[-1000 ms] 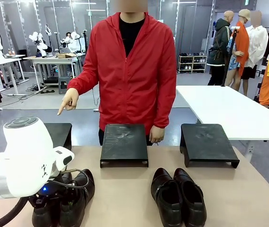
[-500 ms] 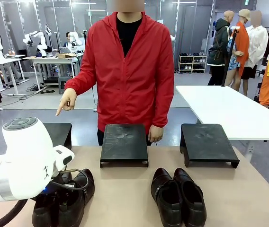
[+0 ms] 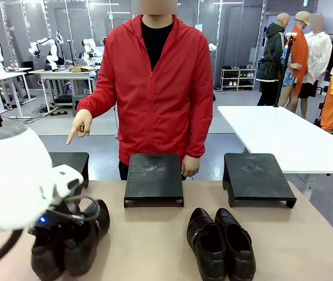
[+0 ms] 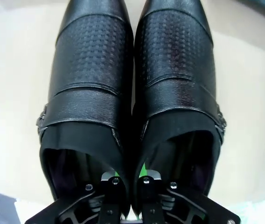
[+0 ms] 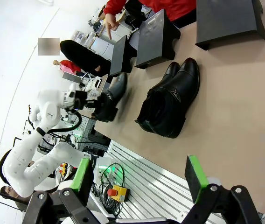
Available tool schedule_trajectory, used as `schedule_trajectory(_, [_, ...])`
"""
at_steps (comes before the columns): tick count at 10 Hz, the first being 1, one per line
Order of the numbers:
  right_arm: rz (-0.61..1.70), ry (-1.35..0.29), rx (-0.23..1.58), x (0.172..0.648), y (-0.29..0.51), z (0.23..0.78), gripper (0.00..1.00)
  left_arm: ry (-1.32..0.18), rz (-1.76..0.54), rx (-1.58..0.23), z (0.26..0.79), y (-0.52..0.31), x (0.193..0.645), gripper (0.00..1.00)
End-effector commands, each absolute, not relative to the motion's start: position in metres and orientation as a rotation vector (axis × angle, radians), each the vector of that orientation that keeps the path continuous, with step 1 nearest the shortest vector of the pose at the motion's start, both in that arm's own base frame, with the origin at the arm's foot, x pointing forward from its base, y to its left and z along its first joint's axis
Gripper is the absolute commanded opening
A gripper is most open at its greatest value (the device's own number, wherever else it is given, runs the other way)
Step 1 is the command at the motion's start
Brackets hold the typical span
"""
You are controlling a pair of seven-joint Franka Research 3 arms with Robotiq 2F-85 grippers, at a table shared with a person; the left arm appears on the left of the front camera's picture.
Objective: Place the shoes on the stand as instructed by the person.
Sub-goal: Pick up one pair of Shoes and place it on the Shoes Stand indicated by the person.
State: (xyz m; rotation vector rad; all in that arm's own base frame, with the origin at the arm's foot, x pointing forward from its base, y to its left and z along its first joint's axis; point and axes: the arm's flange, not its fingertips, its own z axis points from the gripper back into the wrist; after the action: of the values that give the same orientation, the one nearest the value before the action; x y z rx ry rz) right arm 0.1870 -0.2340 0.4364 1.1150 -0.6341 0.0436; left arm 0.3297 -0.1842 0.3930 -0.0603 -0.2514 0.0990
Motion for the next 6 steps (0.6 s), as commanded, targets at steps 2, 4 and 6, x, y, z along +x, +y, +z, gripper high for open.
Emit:
schedule_trajectory(2, [0.061, -0.651, 1.117, 0.187, -0.235, 0.438, 1.0, -0.218, -0.037, -0.004, 0.485, -0.148, 0.305, 0.0])
schedule_trajectory(4, [0.061, -0.651, 1.117, 0.187, -0.235, 0.438, 1.0, -0.274, -0.067, -0.012, 0.525, -0.117, 0.31, 0.0])
schedule_trajectory(6, [0.061, -0.651, 1.117, 0.187, -0.235, 0.438, 1.0, -0.309, -0.083, -0.006, 0.54, -0.079, 0.319, 0.0])
